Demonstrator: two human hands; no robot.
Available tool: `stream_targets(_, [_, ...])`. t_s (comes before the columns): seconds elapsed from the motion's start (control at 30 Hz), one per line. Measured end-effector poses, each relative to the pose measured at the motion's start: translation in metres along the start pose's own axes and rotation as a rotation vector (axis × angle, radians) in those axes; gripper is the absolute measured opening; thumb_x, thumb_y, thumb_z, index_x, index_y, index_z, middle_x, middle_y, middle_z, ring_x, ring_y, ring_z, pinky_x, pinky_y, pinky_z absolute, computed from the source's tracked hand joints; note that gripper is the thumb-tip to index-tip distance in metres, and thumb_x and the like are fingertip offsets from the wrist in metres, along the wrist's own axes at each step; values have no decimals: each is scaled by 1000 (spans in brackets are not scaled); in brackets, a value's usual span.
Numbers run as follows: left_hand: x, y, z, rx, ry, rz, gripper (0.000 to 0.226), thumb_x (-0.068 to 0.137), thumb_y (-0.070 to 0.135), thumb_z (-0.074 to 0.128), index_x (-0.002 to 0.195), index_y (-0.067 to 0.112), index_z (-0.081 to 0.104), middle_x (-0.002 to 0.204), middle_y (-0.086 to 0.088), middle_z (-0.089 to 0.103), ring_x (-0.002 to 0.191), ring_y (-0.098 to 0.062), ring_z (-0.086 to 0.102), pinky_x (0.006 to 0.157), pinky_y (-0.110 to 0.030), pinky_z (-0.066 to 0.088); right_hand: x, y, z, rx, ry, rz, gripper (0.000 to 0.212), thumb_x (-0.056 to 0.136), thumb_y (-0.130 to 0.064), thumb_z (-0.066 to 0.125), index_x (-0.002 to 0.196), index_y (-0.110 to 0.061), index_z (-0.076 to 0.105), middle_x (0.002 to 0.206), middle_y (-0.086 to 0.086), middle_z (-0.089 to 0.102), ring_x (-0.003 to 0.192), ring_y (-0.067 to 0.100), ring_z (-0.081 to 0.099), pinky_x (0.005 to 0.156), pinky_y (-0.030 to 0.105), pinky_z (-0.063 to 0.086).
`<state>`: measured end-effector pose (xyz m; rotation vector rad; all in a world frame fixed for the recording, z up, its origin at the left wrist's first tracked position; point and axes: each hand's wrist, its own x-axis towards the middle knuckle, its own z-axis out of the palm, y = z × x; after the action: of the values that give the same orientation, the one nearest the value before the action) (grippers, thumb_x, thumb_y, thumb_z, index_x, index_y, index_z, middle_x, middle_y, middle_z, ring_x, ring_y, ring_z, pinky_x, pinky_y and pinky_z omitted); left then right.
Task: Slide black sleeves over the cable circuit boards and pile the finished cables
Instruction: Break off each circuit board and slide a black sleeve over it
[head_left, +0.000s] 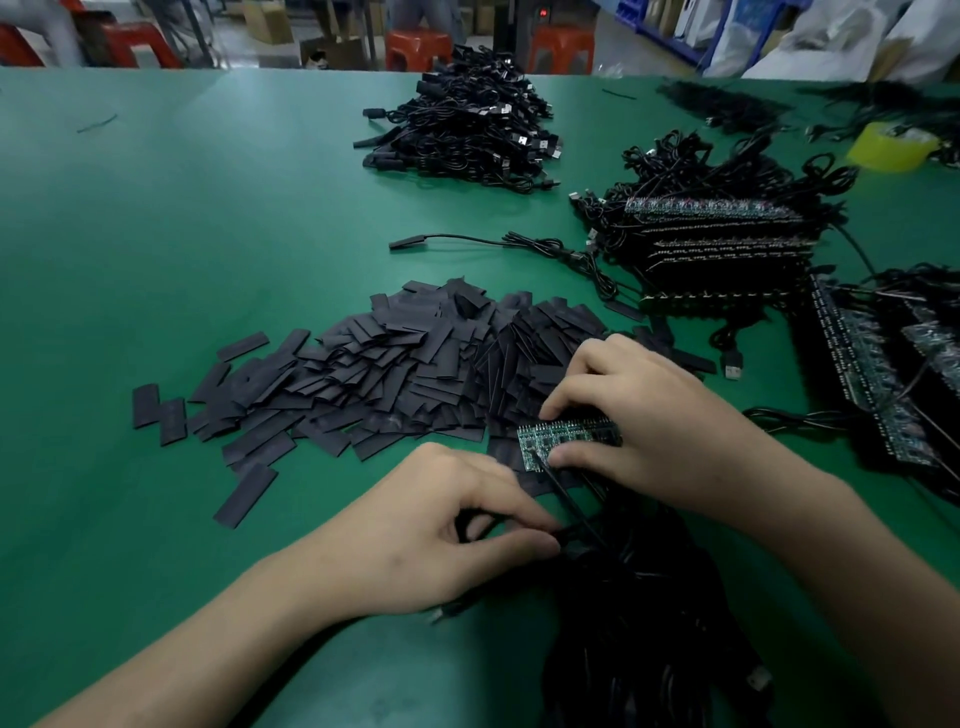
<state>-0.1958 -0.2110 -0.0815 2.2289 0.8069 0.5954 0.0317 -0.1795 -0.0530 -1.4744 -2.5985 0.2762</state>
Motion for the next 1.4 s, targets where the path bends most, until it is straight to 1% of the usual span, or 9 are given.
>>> stream_targets(0.17, [0, 1, 4, -20, 17, -109, 41, 98, 47, 58, 79, 16, 76, 62, 1, 62, 63, -16, 59, 64, -34, 48, 1, 1, 3, 205, 124, 15, 31, 77, -54, 70, 102, -36, 63, 106, -17, 51, 104, 5, 46, 94, 33, 41])
stream_targets(0.3, [4, -4, 1, -29, 424, -313, 44, 94, 60, 56, 76, 26, 75, 64, 5, 69, 58, -10, 61, 59, -31, 50, 1, -4, 1, 398, 250, -9, 24, 82, -31, 81, 97, -28, 63, 92, -15, 65, 81, -10, 58, 72, 10, 40])
stream_targets(0.4, [7, -5, -3, -128, 565, -352, 28, 82, 57, 65, 79, 30, 76, 67, 8, 68, 59, 0, 54, 57, -15, 41, 2, -12, 2, 537, 280, -16, 23, 81, -23, 84, 94, -27, 66, 89, -15, 69, 91, 1, 66, 77, 17, 47])
stream_targets(0.5, [8, -4, -4, -239, 526, -330, 17, 81, 46, 70, 83, 32, 79, 71, 13, 72, 63, 2, 58, 62, -15, 44, 4, -15, 2, 611, 278, -3, 22, 80, -21, 85, 93, -26, 69, 89, -16, 71, 95, 6, 68, 83, 20, 50])
stream_targets(0.67, [7, -3, -2, -318, 506, -322, 15, 83, 41, 74, 86, 29, 81, 76, 2, 77, 71, -22, 70, 69, -29, 53, 3, -12, 1, 623, 227, 30, 7, 84, -27, 80, 89, -27, 76, 84, -20, 74, 86, -5, 69, 78, 11, 48])
stream_targets(0.77, [8, -1, -1, -422, 496, -335, 19, 78, 37, 77, 84, 20, 81, 73, -2, 76, 62, -6, 67, 62, -16, 50, 3, -16, 2, 576, 265, 26, 6, 84, -25, 80, 85, -27, 75, 80, -20, 73, 82, -7, 67, 74, 6, 43])
stream_targets(0.93, [12, -2, -2, -547, 463, -322, 18, 76, 26, 75, 83, 10, 78, 66, -1, 73, 60, 0, 65, 62, -9, 47, 2, -16, 2, 630, 201, 9, 5, 88, -22, 77, 87, -26, 75, 82, -17, 73, 84, -2, 68, 75, 10, 44])
stream_targets(1.03, [11, -3, -3, -573, 439, -304, 15, 78, 22, 74, 83, 8, 77, 65, 1, 72, 59, 0, 63, 62, -9, 46, 3, -14, 3, 688, 147, -16, 3, 90, -20, 75, 90, -23, 75, 84, -13, 74, 84, 5, 69, 76, 17, 49])
stream_targets(1.4, [12, -4, -2, -728, 414, -302, 8, 79, 15, 72, 82, 8, 76, 69, -2, 72, 62, -7, 63, 64, -14, 50, 7, -5, 3, 907, 64, -69, 12, 89, -11, 76, 87, -23, 74, 77, -13, 72, 71, -4, 64, 69, 9, 46])
